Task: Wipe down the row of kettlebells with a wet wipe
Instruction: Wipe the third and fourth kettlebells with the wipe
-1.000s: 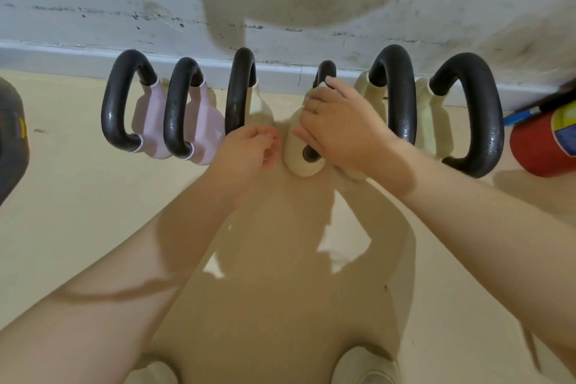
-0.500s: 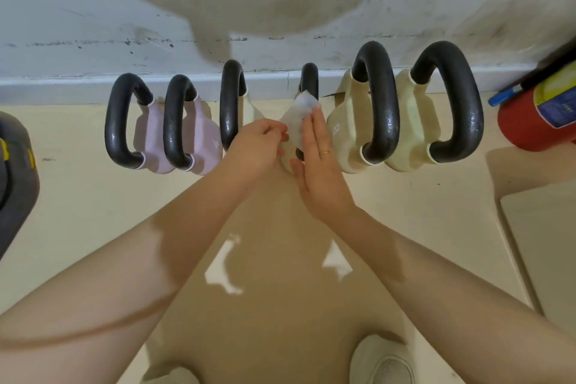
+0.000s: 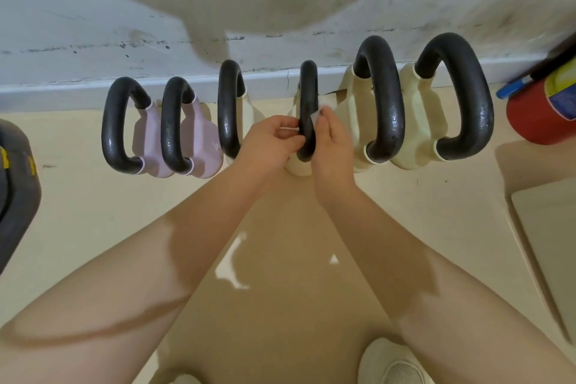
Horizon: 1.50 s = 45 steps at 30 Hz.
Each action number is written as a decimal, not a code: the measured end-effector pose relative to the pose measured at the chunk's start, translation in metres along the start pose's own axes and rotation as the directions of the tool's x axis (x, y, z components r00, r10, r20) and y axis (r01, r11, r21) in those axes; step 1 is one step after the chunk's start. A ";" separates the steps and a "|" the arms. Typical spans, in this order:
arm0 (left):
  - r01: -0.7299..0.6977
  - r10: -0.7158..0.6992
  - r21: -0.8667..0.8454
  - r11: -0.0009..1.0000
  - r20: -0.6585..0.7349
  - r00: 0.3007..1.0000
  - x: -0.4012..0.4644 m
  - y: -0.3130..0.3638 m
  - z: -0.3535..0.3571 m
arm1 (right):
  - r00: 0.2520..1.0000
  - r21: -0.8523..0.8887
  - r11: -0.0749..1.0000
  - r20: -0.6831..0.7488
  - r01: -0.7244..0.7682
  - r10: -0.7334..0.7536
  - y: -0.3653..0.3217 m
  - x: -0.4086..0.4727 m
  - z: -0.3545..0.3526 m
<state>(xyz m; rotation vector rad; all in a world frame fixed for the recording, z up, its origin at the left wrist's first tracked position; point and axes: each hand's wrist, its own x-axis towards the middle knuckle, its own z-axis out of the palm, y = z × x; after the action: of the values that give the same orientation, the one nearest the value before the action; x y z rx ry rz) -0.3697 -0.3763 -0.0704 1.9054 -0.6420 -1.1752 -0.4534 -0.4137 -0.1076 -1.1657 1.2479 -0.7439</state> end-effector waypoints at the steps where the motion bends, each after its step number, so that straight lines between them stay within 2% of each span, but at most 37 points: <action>1: 0.000 0.000 0.010 1.000 0.000 1.000 0.000 0.000 0.000 | 1.000 0.071 0.997 -0.017 -0.021 0.022 -0.007 0.006 0.002; 3: 0.005 -0.005 0.004 1.000 0.004 1.000 0.000 0.001 0.000 | 0.998 0.051 0.997 -0.006 0.057 -0.057 -0.014 0.004 0.005; 6: -0.001 0.002 -0.029 1.000 0.023 1.000 0.000 0.001 -0.003 | 0.983 -0.320 0.929 0.044 0.185 -0.181 0.007 -0.013 0.001; 8: -0.006 0.008 -0.058 0.998 0.030 1.000 -0.001 0.001 -0.004 | 0.985 -0.454 0.875 0.048 0.169 -0.165 0.023 -0.023 -0.007; 11: -0.021 0.023 -0.046 0.999 0.041 0.999 -0.005 -0.001 -0.005 | 0.983 -0.316 0.933 0.117 0.173 -0.142 0.033 -0.030 -0.004; 13: -0.032 0.034 -0.038 0.999 0.044 0.998 -0.007 -0.001 -0.005 | 0.985 -0.336 0.930 0.132 0.150 -0.111 0.038 -0.027 0.004; 15: -0.038 0.040 -0.035 0.999 0.043 0.998 -0.008 -0.002 -0.004 | 0.988 -0.180 0.978 0.134 0.104 -0.080 0.036 -0.021 0.012; 17: -0.039 0.040 -0.040 0.998 0.033 0.999 -0.007 -0.001 -0.003 | 0.986 -0.101 0.990 0.146 0.095 -0.080 0.030 -0.024 0.012; 21: 0.001 -0.002 -0.088 0.996 -0.010 1.000 -0.005 0.002 0.000 | 0.958 -0.182 0.975 0.277 0.126 -0.072 0.035 -0.026 -0.004; 25: 0.033 -0.037 -0.086 0.996 -0.040 0.999 -0.002 0.001 0.001 | 0.960 -0.070 0.997 0.281 0.024 -0.004 0.027 -0.030 0.005; 28: 0.071 -0.078 -0.127 0.989 -0.048 0.996 -0.001 0.003 0.000 | 0.949 0.002 0.996 0.303 0.094 -0.091 0.024 -0.041 0.010; 30: 0.074 -0.079 -0.119 0.990 -0.038 0.996 -0.001 0.005 0.001 | 0.955 0.013 0.990 0.259 0.143 -0.142 0.022 -0.034 0.008; 32: 0.081 -0.083 -0.123 0.989 -0.011 0.997 -0.001 0.006 0.000 | 0.969 0.059 0.989 0.205 0.132 -0.142 0.015 -0.016 0.009; 34: 0.085 -0.084 -0.139 0.987 0.014 0.996 -0.001 0.008 -0.002 | 0.969 0.090 0.992 0.224 0.085 -0.104 0.005 -0.001 0.007; 37: 0.084 -0.081 -0.134 0.987 0.029 0.996 -0.002 0.010 -0.004 | 0.938 0.032 0.974 0.262 0.225 -0.225 0.007 -0.008 0.000; 40: 0.054 -0.053 -0.070 0.996 0.020 0.998 -0.001 0.010 -0.005 | 0.888 -0.176 0.911 0.352 0.374 -0.296 0.030 -0.021 -0.002; 43: -0.022 0.024 -0.039 0.999 0.050 0.998 0.003 0.011 -0.007 | 0.924 -0.191 0.935 0.303 0.300 -0.235 0.020 0.007 0.005; 45: -0.090 0.089 0.016 0.996 0.052 0.995 0.008 0.016 -0.005 | 0.955 -0.149 0.973 0.264 0.176 -0.133 -0.002 0.032 0.010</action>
<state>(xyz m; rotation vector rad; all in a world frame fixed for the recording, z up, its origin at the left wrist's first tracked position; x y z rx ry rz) -0.3619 -0.3894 -0.0594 1.8476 -0.7604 -1.1679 -0.4363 -0.4413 -0.1163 -1.4648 1.0287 -0.5884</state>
